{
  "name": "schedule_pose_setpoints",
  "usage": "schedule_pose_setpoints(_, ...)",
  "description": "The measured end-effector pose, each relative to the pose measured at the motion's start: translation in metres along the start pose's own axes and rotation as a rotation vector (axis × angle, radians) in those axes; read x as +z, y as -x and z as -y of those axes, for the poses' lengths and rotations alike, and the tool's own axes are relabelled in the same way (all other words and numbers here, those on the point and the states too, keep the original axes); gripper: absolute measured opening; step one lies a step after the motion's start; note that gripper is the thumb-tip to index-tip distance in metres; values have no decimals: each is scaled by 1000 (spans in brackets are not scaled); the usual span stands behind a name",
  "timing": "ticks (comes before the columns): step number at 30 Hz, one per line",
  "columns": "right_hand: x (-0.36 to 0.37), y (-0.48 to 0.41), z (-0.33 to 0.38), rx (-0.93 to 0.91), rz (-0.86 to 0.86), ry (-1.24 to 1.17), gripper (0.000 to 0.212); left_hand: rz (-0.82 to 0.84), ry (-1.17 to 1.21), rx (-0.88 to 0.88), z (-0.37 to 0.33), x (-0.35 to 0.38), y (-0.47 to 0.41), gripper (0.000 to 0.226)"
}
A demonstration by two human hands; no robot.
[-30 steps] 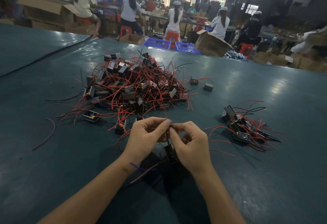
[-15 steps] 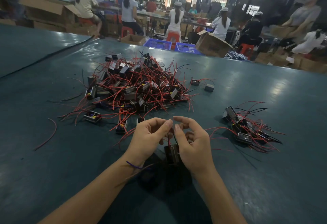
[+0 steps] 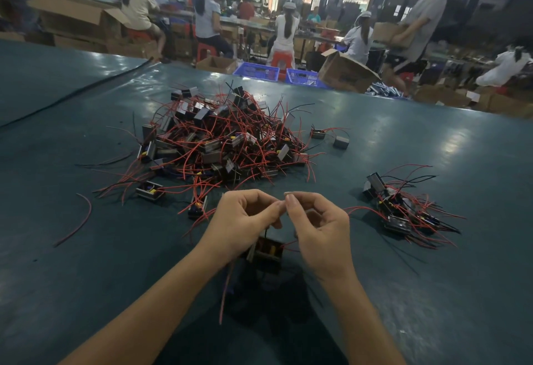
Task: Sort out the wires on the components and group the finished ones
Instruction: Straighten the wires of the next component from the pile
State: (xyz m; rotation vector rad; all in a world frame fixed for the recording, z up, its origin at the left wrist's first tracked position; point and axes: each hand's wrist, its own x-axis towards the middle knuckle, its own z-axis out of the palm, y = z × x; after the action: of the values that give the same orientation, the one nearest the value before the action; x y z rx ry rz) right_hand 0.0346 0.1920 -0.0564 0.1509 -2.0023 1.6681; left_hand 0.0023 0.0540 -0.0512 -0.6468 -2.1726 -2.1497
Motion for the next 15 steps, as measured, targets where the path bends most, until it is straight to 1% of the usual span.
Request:
schedule_pose_setpoints(4,-3,-2,0,12,34,-2,15,34,-26,10,-1,-1,0,17)
schedule_pose_setpoints(7,-6,-4,1,106,83,-80,22,61,-25,-5,-1,-3,-1,17)
schedule_pose_setpoints(9,-9,-5,1,161,96,-110,21,82,-37,-3,-1,-3,0,18)
schedule_pose_setpoints(15,-9,-6,0,235,121,-67,23,111,-32,0,-2,-2,1,20)
